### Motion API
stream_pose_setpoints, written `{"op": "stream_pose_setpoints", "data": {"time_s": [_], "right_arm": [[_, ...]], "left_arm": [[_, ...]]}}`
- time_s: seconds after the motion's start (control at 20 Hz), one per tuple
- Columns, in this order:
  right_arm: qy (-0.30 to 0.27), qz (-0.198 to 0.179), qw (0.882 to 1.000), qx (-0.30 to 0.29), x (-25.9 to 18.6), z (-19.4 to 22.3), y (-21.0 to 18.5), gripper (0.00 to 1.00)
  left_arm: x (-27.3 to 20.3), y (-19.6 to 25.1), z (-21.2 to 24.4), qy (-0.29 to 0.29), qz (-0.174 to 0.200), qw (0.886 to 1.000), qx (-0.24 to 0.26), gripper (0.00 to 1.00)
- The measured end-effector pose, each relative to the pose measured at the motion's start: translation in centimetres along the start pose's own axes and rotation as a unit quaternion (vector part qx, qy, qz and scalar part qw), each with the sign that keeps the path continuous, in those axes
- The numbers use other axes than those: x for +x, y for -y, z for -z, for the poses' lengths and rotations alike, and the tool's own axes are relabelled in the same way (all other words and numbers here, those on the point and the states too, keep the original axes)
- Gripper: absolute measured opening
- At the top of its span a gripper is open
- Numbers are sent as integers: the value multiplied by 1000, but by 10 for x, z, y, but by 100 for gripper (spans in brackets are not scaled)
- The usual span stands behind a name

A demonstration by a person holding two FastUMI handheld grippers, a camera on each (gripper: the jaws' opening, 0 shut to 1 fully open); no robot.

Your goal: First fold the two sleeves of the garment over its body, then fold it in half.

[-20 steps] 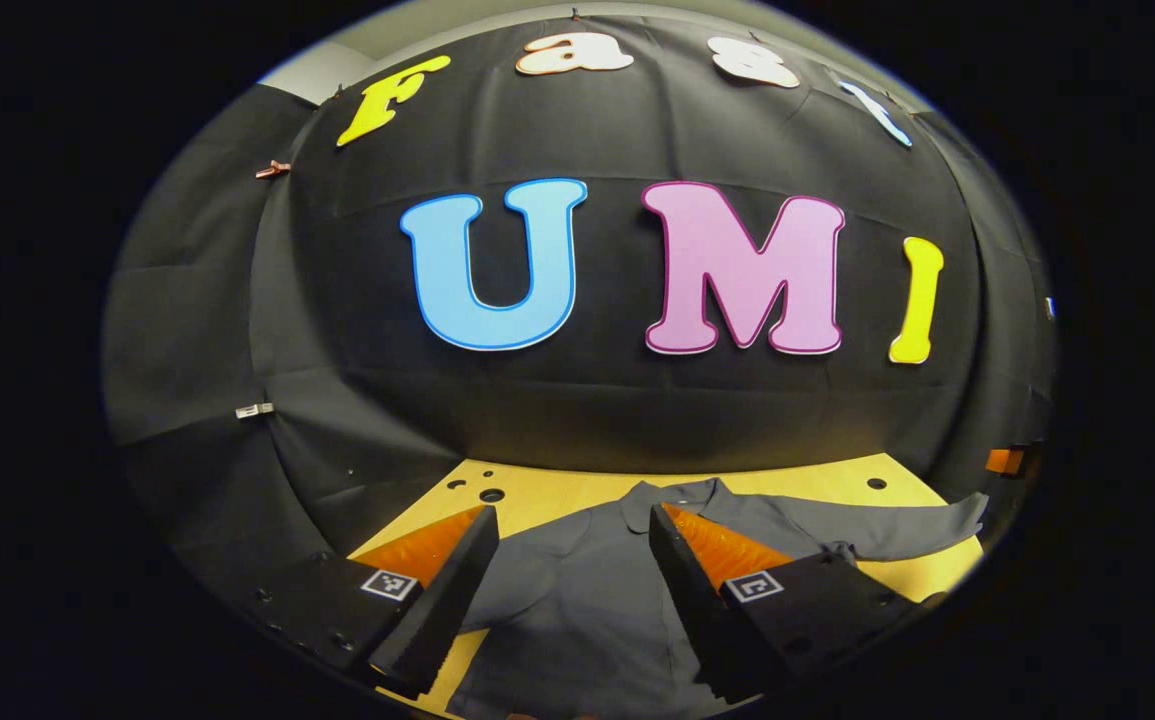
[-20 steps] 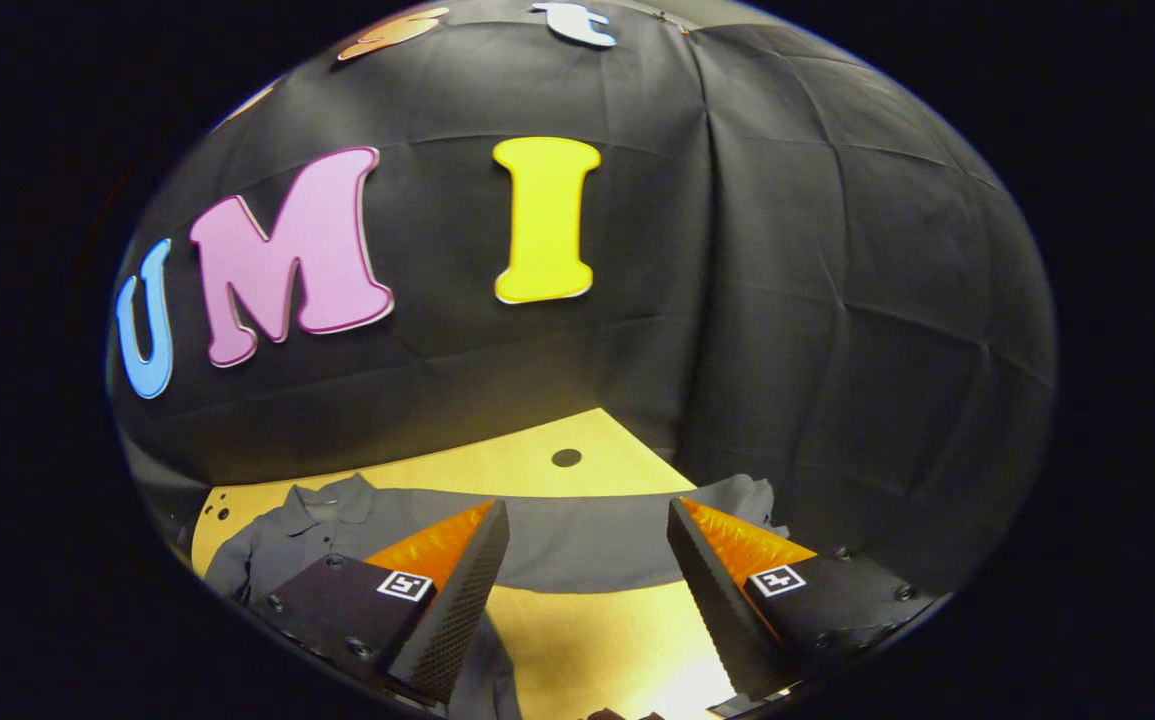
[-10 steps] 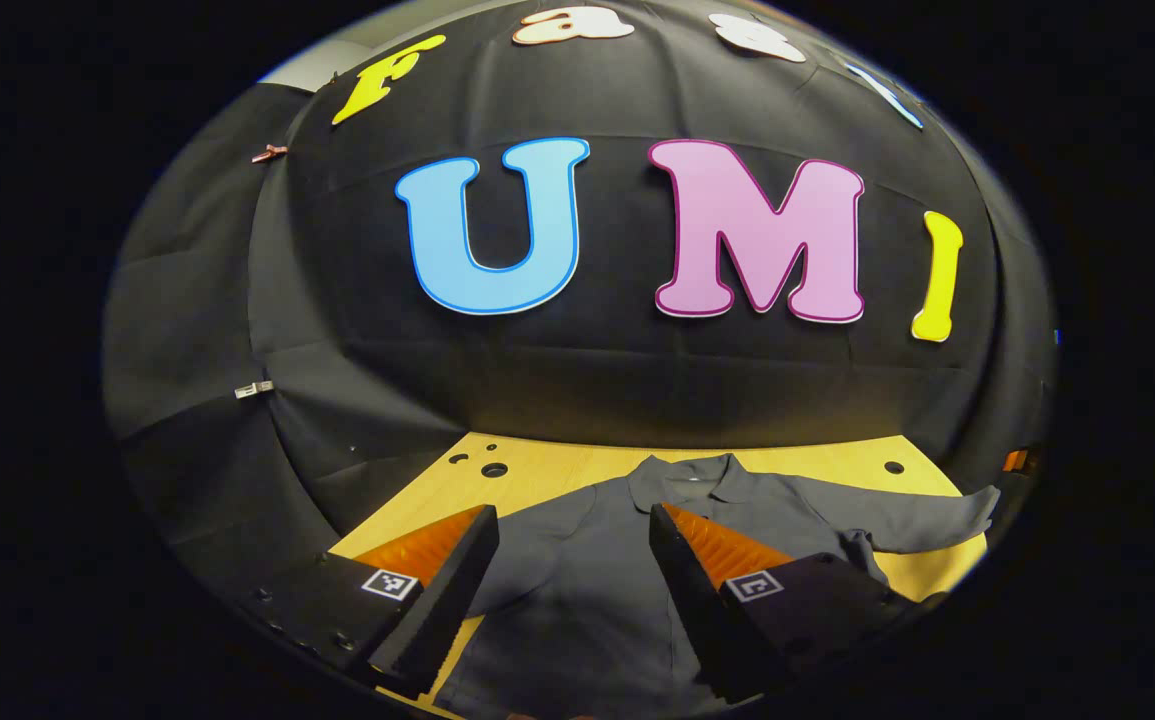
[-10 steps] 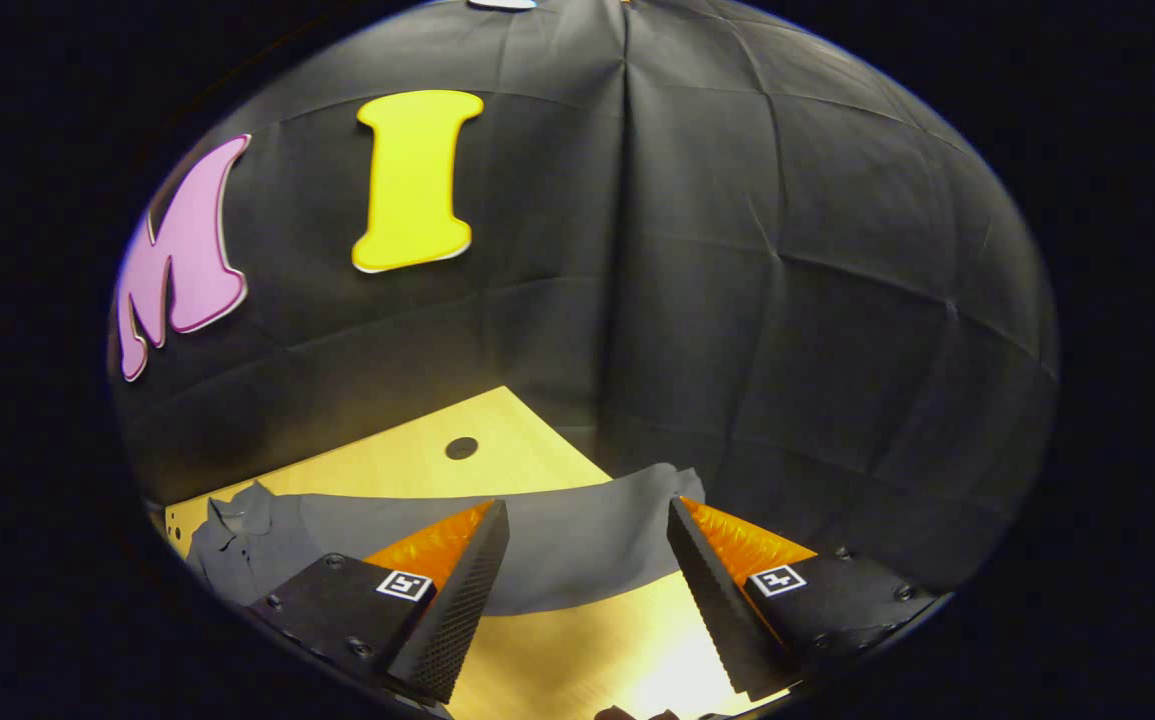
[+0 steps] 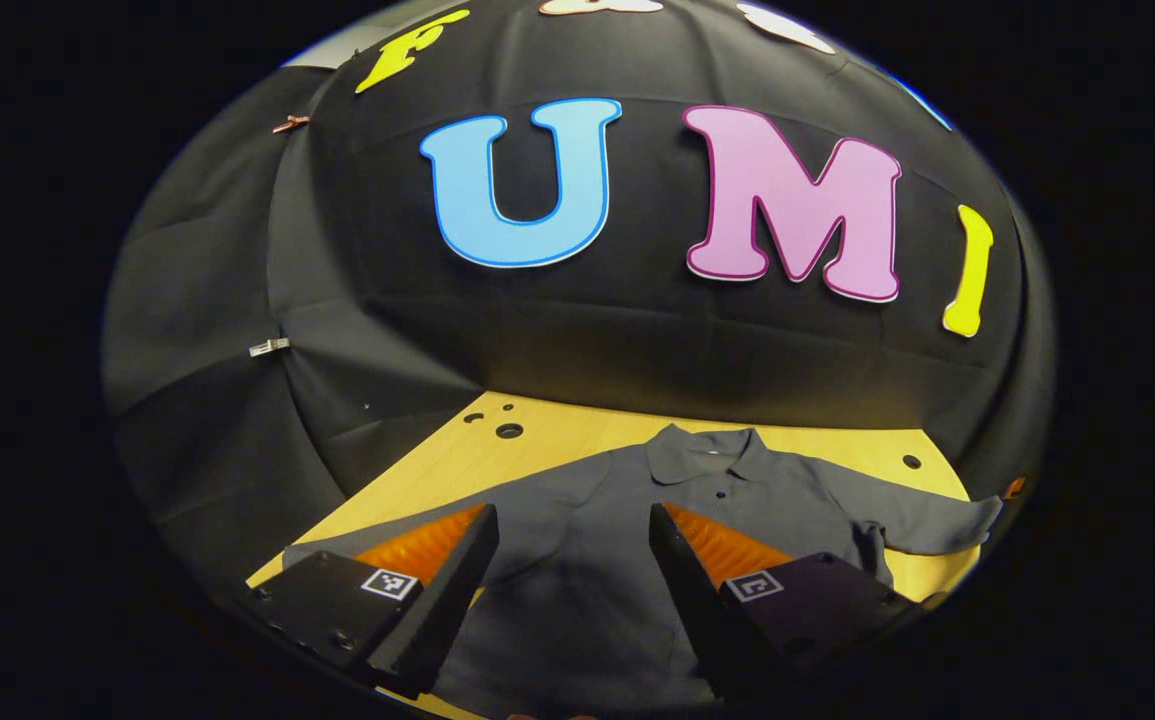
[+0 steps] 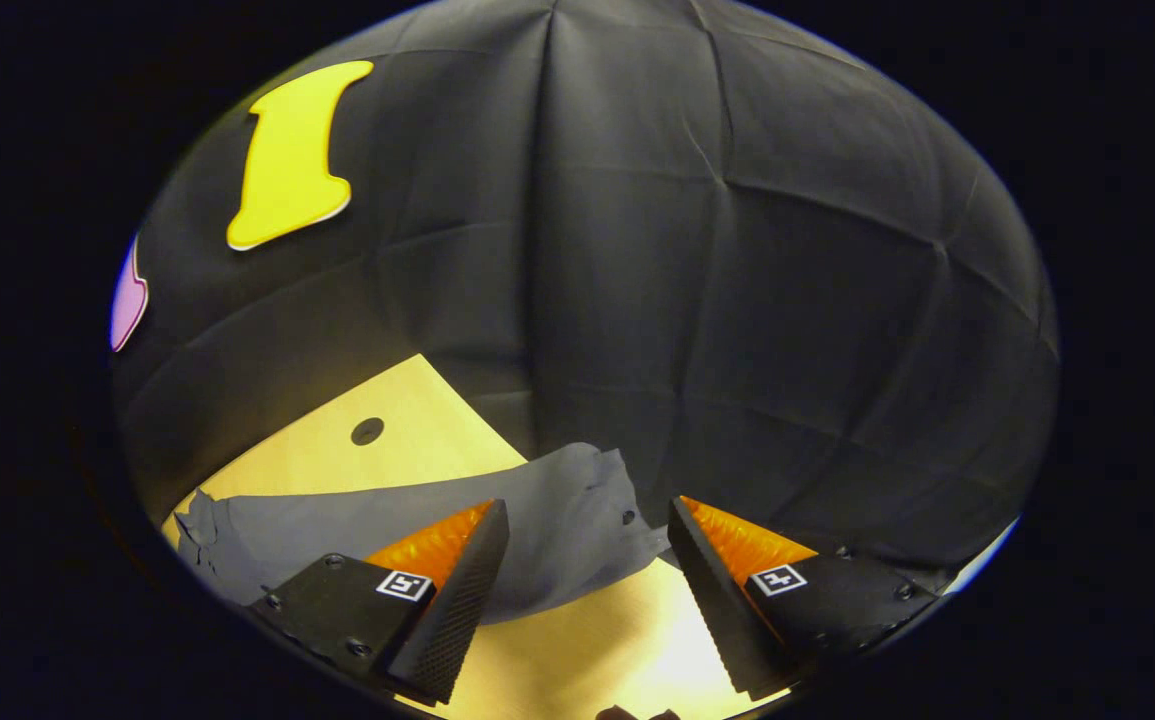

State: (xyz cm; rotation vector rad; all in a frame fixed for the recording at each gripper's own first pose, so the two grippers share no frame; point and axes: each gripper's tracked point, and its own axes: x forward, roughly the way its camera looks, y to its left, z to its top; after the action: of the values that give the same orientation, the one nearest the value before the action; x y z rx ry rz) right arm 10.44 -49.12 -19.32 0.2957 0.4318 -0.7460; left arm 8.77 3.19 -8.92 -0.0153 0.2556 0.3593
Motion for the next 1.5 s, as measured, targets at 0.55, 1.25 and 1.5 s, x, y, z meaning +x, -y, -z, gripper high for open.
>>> {"op": "stream_pose_setpoints", "data": {"time_s": [0.55,1.25,1.5], "right_arm": [[-80,5,996,23,61,27,9,99],[-118,-18,993,-1,58,23,-16,17],[-91,-38,994,-48,41,4,-29,6]], "left_arm": [[5,24,9,-23,25,999,31,96],[-9,26,17,-32,22,999,31,96],[-19,19,14,-23,17,999,27,95]]}}
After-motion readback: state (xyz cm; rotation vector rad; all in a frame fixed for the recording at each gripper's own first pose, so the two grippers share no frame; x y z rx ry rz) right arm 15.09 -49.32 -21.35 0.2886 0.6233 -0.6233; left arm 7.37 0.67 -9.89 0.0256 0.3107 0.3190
